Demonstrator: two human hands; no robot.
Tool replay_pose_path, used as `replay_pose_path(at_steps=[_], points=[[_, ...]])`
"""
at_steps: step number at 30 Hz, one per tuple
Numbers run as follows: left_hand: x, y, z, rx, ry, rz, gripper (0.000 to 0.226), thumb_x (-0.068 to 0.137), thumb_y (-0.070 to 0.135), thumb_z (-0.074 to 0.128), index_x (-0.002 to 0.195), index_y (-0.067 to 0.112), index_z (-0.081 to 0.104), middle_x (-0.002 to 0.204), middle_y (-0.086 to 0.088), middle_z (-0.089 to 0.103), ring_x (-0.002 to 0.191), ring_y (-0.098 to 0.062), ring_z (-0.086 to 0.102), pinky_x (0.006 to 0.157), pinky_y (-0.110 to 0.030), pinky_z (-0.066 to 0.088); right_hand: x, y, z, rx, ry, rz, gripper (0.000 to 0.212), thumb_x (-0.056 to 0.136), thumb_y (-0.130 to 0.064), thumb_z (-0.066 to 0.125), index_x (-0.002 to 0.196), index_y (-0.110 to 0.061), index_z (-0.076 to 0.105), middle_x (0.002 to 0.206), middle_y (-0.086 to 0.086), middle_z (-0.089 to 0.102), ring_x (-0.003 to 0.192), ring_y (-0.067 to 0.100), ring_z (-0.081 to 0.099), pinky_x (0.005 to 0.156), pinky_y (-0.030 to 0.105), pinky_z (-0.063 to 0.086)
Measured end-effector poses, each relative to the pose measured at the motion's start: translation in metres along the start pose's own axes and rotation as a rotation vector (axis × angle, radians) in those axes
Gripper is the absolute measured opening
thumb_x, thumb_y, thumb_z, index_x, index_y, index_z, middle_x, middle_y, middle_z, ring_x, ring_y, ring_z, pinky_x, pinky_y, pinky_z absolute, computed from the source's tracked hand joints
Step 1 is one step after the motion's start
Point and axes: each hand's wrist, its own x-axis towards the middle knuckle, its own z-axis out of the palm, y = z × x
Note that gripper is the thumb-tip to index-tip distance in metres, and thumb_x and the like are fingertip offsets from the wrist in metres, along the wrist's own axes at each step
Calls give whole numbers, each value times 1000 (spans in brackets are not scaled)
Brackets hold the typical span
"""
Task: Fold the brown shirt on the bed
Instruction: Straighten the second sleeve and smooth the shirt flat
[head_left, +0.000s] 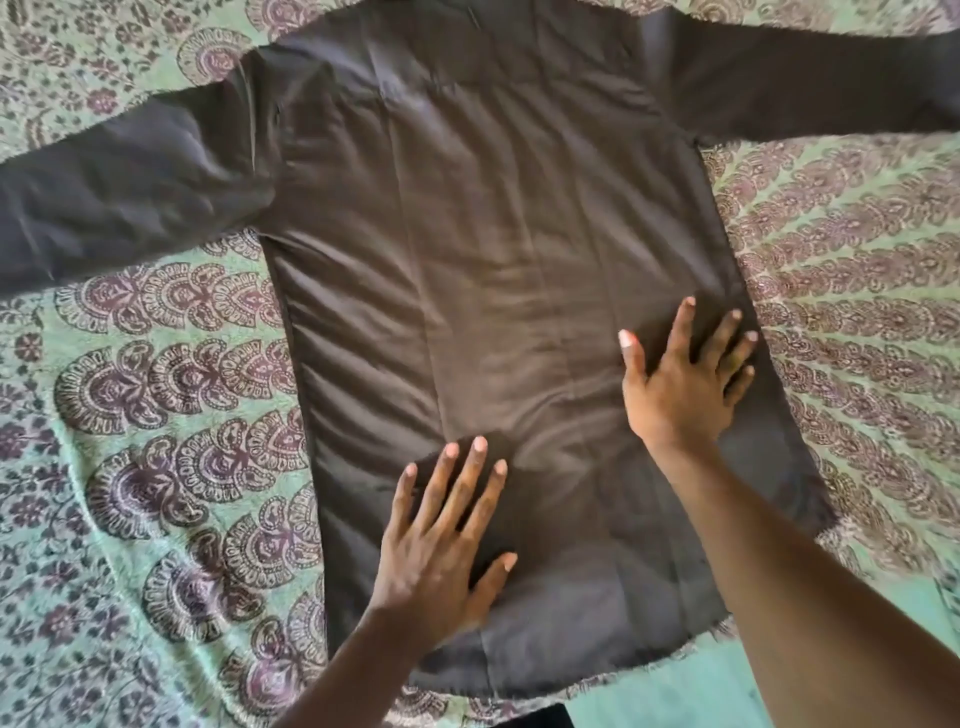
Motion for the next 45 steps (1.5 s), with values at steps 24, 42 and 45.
replay_pose_path(at_steps=[24,42,45], points=[[-91,49,29,-24,53,-476,87,91,76,40,166,38,17,177,2,-2,162,-35,5,122,-72,15,-148,80,9,-103,-53,-491,68,99,-75,34,161,-51,18,175,-1,6,160,31,11,123,62,18],[-31,63,34,-107,237,-674,79,95,78,30,165,43,16,177,3,1,162,-30,6,124,-69,9,-58,149,-3,-110,37,-502,67,101,-73,30,161,-44,25,174,7,15,158,35,19,122,56,25],[-73,58,38,-167,257,-763,80,95,76,29,165,43,12,177,1,1,162,-32,7,126,-63,16,-72,182,-13,-44,4,-309,74,100,-72,27,164,-35,21,172,15,15,158,39,17,123,59,25]])
